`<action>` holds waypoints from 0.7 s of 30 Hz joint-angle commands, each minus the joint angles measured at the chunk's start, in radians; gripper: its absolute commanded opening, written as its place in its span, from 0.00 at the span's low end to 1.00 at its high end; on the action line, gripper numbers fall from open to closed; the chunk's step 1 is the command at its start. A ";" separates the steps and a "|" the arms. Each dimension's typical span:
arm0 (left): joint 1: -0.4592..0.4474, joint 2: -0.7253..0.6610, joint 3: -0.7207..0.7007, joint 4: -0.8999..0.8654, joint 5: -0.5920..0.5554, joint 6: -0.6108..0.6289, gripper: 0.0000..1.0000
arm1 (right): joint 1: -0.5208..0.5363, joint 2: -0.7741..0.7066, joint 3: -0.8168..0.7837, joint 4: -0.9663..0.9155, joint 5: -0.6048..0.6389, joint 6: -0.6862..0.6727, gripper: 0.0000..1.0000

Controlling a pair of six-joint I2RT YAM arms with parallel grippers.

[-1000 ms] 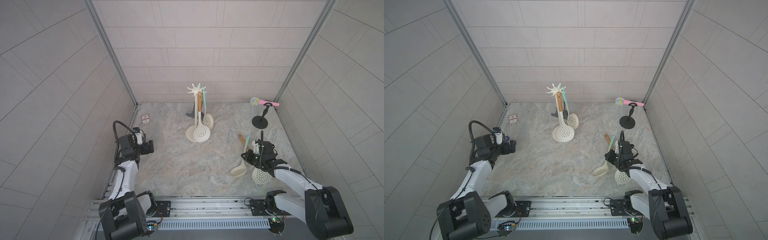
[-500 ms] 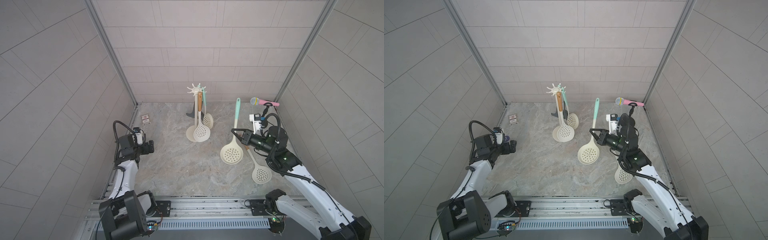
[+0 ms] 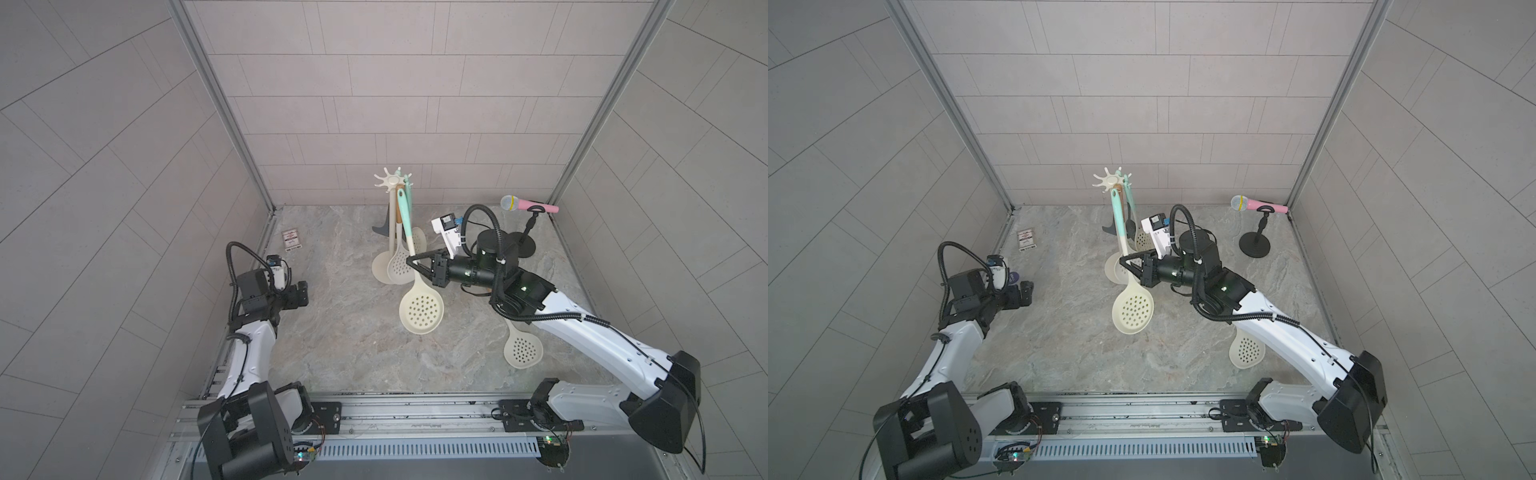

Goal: Hang the skimmer on the kitchen utensil rack
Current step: Hang the skimmer on the rack.

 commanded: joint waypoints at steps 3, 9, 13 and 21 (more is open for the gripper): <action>0.006 -0.002 0.011 0.000 0.010 0.021 1.00 | 0.020 0.045 0.044 0.091 -0.012 -0.001 0.00; 0.005 -0.003 0.011 0.000 0.010 0.021 1.00 | 0.028 0.081 0.062 0.110 -0.012 0.002 0.00; 0.007 -0.003 0.011 0.000 0.009 0.020 1.00 | 0.027 0.097 0.073 0.114 -0.007 0.002 0.00; 0.006 -0.004 0.011 0.000 0.010 0.021 1.00 | 0.026 0.136 0.083 0.119 0.007 0.007 0.00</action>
